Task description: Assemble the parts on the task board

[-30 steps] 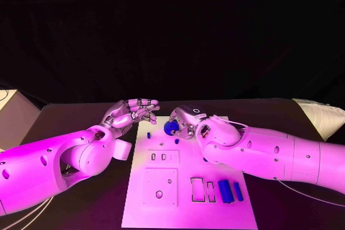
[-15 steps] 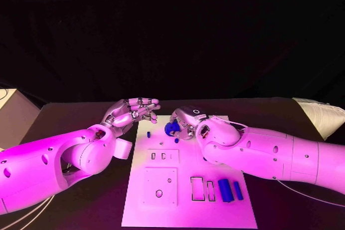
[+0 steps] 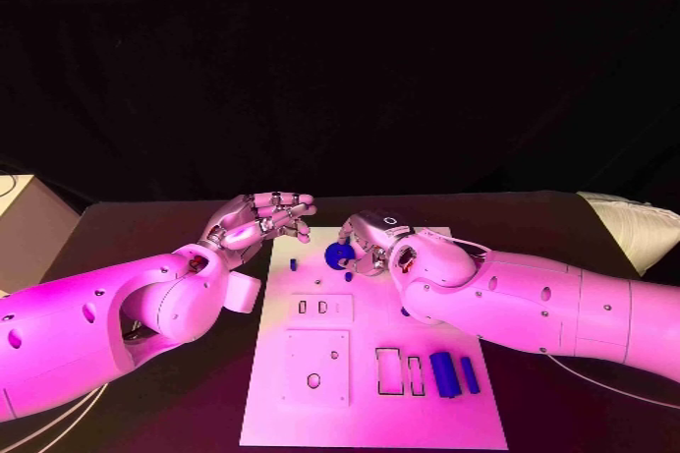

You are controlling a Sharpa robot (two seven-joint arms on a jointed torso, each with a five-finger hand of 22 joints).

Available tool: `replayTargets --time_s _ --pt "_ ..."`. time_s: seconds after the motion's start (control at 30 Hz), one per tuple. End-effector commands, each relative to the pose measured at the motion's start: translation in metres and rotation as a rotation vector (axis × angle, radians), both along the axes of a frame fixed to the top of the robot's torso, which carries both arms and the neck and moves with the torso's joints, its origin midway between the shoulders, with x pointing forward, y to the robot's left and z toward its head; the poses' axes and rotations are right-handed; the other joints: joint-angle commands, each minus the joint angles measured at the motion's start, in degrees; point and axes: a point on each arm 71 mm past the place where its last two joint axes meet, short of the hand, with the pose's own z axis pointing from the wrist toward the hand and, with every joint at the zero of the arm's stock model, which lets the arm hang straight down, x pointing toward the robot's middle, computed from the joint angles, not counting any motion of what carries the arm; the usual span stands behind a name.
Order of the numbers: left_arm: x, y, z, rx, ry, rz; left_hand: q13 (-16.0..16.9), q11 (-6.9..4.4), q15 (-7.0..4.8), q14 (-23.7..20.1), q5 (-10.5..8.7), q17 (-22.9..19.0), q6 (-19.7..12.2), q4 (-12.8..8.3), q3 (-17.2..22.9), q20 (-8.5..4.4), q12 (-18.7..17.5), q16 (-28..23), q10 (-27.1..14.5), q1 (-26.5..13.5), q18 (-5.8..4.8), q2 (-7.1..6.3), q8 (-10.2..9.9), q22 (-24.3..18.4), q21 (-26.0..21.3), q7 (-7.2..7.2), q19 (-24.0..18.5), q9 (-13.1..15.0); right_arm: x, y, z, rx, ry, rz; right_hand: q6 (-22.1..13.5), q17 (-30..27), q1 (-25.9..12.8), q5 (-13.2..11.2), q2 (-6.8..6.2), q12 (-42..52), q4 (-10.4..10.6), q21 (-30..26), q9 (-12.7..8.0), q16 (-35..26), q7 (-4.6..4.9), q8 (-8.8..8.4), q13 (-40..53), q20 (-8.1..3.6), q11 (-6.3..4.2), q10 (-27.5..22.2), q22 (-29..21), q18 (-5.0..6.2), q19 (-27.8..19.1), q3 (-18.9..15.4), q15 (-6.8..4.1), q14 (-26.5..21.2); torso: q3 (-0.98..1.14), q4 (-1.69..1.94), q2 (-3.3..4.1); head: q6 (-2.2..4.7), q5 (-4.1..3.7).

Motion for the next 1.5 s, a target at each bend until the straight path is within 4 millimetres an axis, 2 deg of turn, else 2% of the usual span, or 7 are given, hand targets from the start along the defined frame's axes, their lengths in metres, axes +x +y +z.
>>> replayTargets --time_s 0.03,0.17,0.37,0.53,0.63,1.23,1.5 --pt "-0.001 -0.002 0.001 -0.008 -0.01 -0.022 0.0 -0.04 0.11 -0.5 -0.21 -0.2 -0.4 -0.3 0.2 0.11 -0.2 0.5 -0.3 -0.2 0.75 0.69 -0.3 0.2 0.6 1.58 -0.6 -0.1 0.0 0.0 -0.002 0.007 0.015 0.002 -1.0 14.3 -1.5 -0.3 0.26 -0.3 0.5 -0.4 -0.3 -0.1 0.09 -0.55 14.6 0.54 0.51 5.7 13.6 -0.36 5.0 -1.2 0.67 5.8 0.02 0.03 0.01 0.05 -0.1" --pt "-0.001 -0.002 0.001 -0.008 -0.01 -0.022 0.0 -0.04 0.11 -0.5 -0.21 -0.2 -0.4 -0.3 0.2 0.11 -0.2 0.5 -0.3 -0.2 0.75 0.69 -0.3 0.2 0.6 1.58 -0.6 -0.1 0.001 -0.001 -0.003 0.009 0.036 0.004 -1.8 14.2 -5.3 0.9 1.52 -0.5 3.0 -0.6 -0.6 -0.1 0.29 -0.85 14.5 0.77 0.73 5.5 13.4 -0.31 4.8 -3.6 0.9 5.8 0.01 0.02 0.01 0.05 -0.09" --pt "-0.001 -0.002 0.001 -0.007 -0.01 -0.022 0.0 -0.04 0.12 -0.6 -0.21 -0.2 -0.4 -0.3 0.2 0.11 -0.2 0.6 -0.3 -0.2 0.75 0.7 -0.3 0.2 0.6 1.59 -0.6 -0.1 0.001 -0.003 -0.006 0.01 0.081 0.005 -1.8 14.3 -11.5 2.2 3.92 -0.5 3.2 -0.6 -0.8 -0.1 0.27 -0.71 14.5 0.83 0.73 5.5 13.4 -0.31 4.9 -5.5 0.93 5.8 -0.01 -0.01 0.01 0.08 -0.08" --pt "-0.001 -0.002 0.001 -0.008 -0.01 -0.022 0.0 -0.04 0.12 -0.6 -0.21 -0.2 -0.4 -0.3 0.2 0.11 -0.2 0.6 -0.3 -0.2 0.75 0.7 -0.3 0.2 0.6 1.59 -0.6 -0.1 0.001 -0.006 -0.006 0.031 0.088 0.005 -1.7 14.4 -12.6 2.3 4.26 -0.5 3.3 -0.6 -0.8 0.0 0.25 -0.69 14.5 0.82 0.72 5.6 13.5 -0.32 4.9 -5.7 0.93 5.8 -0.04 0.03 0.0 0.03 -0.04" --pt "-0.001 -0.002 0.001 -0.008 -0.01 -0.023 0.0 -0.03 0.12 -0.6 -0.22 -0.2 -0.4 -0.3 0.2 0.12 -0.2 0.6 -0.3 -0.2 0.75 0.71 -0.3 0.2 0.6 1.6 -0.6 -0.1 0.0 -0.009 -0.004 0.058 0.075 0.01 -1.0 14.9 -13.4 2.3 5.47 0.2 3.1 0.2 -0.8 0.1 0.0 -0.34 15.1 0.74 0.52 6.1 14.2 -0.55 5.4 -5.1 0.8 5.9 -0.04 0.05 0.0 0.12 -0.06" --pt "0.0 0.0 0.001 -0.005 -0.009 -0.017 0.0 -0.01 0.13 -0.6 -0.21 -0.2 -0.4 -0.2 0.2 0.13 -0.2 0.6 -0.3 -0.3 0.75 0.78 -0.3 0.2 0.7 1.62 -0.6 -0.1 -0.017 -0.054 0.021 0.289 -0.036 0.027 -0.9 14.5 -11.1 3.2 5.32 0.1 2.2 -0.1 -0.9 0.0 -0.09 -0.39 15.0 0.5 0.37 6.0 14.0 -0.47 5.2 -3.0 0.59 5.9 0.02 -0.16 -0.25 0.66 -0.25" --pt "0.0 -0.001 0.0 -0.007 -0.009 -0.019 0.0 -0.01 0.13 -0.6 -0.21 -0.2 -0.4 -0.2 0.2 0.13 -0.2 0.6 -0.3 -0.3 0.75 0.78 -0.3 0.2 0.7 1.62 -0.6 -0.1 -0.014 -0.107 0.029 0.418 0.099 0.009 -1.4 14.7 -5.2 3.4 3.4 -0.1 -2.1 -0.1 -1.2 0.1 0.32 -0.68 14.8 0.66 0.67 5.9 14.0 -0.46 5.2 0.4 0.83 5.9 0.05 -0.34 -0.44 1.15 -0.39"
